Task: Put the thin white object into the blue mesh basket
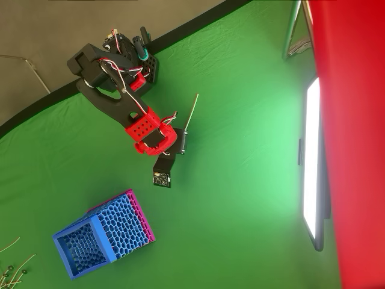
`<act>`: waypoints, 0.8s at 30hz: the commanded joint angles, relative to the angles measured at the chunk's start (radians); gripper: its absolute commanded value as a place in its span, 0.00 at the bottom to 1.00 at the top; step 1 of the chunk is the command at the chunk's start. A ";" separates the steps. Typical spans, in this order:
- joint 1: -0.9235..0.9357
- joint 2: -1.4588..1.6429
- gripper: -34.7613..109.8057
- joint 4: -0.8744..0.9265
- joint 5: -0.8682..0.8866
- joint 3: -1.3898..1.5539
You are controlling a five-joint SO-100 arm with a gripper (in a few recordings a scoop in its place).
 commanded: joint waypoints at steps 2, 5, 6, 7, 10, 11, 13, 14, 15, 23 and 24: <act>0.014 0.002 0.29 -0.006 -0.002 -0.048; 0.023 0.009 0.28 -0.006 0.003 -0.060; 0.025 0.015 0.28 -0.006 0.003 -0.061; 0.026 0.017 0.28 -0.006 0.002 -0.063; 0.029 0.031 0.27 -0.006 0.003 -0.071; 0.031 0.035 0.26 -0.005 0.003 -0.074; 0.038 0.051 0.26 -0.002 0.003 -0.094; 0.046 0.060 0.25 0.008 0.000 -0.115; 0.057 0.071 0.25 0.018 -0.002 -0.140; 0.192 0.176 0.25 0.054 -0.066 -0.402; 0.213 0.184 0.25 0.054 -0.084 -0.442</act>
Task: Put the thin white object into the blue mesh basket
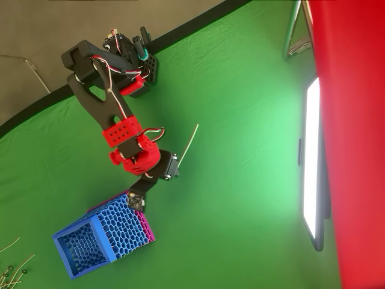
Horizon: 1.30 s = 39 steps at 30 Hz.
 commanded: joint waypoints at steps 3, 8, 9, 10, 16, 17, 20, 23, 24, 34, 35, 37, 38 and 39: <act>0.103 0.075 0.25 0.008 -0.078 -0.230; 0.210 0.080 0.24 0.008 -0.193 -0.443; 0.230 0.080 0.24 0.008 -0.216 -0.479; 0.252 0.078 0.24 0.008 -0.242 -0.511; 0.376 0.051 0.25 0.008 -0.400 -0.683; 0.397 0.040 0.25 0.008 -0.425 -0.713; 0.457 -0.003 0.25 0.006 -0.492 -0.808; 0.508 -0.052 0.25 0.002 -0.555 -0.882; 0.522 -0.066 0.25 -0.014 -0.571 -0.897; 0.615 -0.198 0.25 -0.272 -0.716 -0.940; 0.618 -0.213 0.25 -0.285 -0.719 -0.956; 0.626 -0.242 0.25 -0.310 -0.733 -0.983; 0.629 -0.256 0.25 -0.322 -0.742 -0.992; 0.632 -0.268 0.25 -0.336 -0.750 -0.997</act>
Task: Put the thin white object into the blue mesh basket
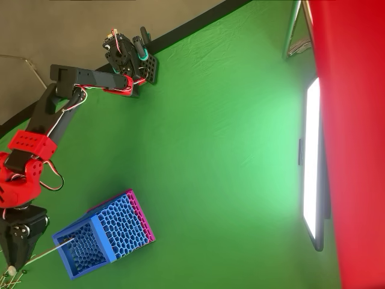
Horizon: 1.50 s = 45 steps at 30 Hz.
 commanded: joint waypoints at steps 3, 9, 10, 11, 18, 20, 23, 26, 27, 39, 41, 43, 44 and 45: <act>0.014 -0.021 0.25 -0.052 -0.023 -0.040; 0.009 0.026 0.25 -0.186 -0.025 0.219; 0.008 0.038 0.25 -0.213 -0.025 0.276; 0.005 0.052 0.25 -0.252 -0.026 0.339; -0.021 0.132 0.25 -0.437 -0.049 0.672; -0.029 0.144 0.26 -0.434 -0.034 0.695; -0.040 0.158 0.27 -0.431 -0.023 0.716; -0.052 0.181 0.28 -0.431 -0.021 0.753; -0.055 0.190 0.29 -0.431 -0.021 0.765; -0.140 0.353 0.32 -0.431 -0.015 0.948; -0.160 0.385 0.33 -0.431 -0.015 0.979; -0.176 0.422 0.33 -0.431 -0.015 1.019; -0.186 0.440 0.34 -0.433 -0.015 1.039; -0.192 0.459 0.34 -0.433 -0.014 1.058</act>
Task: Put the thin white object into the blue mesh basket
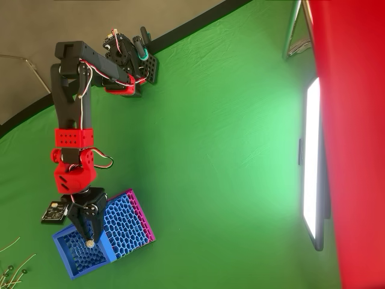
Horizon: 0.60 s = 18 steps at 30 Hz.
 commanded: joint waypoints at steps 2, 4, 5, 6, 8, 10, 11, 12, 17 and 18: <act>-0.029 0.112 0.34 -0.020 0.009 0.055; -0.037 0.152 0.34 -0.020 0.006 0.095; -0.041 0.175 0.34 -0.020 0.008 0.118; -0.048 0.199 0.34 -0.020 0.011 0.140; -0.063 0.250 0.34 -0.020 0.015 0.184; -0.084 0.311 0.34 -0.020 0.032 0.235; -0.097 0.342 0.33 -0.020 0.040 0.262; -0.109 0.377 0.33 -0.020 0.052 0.291; -0.187 0.561 0.31 0.005 0.115 0.454; -0.202 0.600 0.30 0.009 0.133 0.488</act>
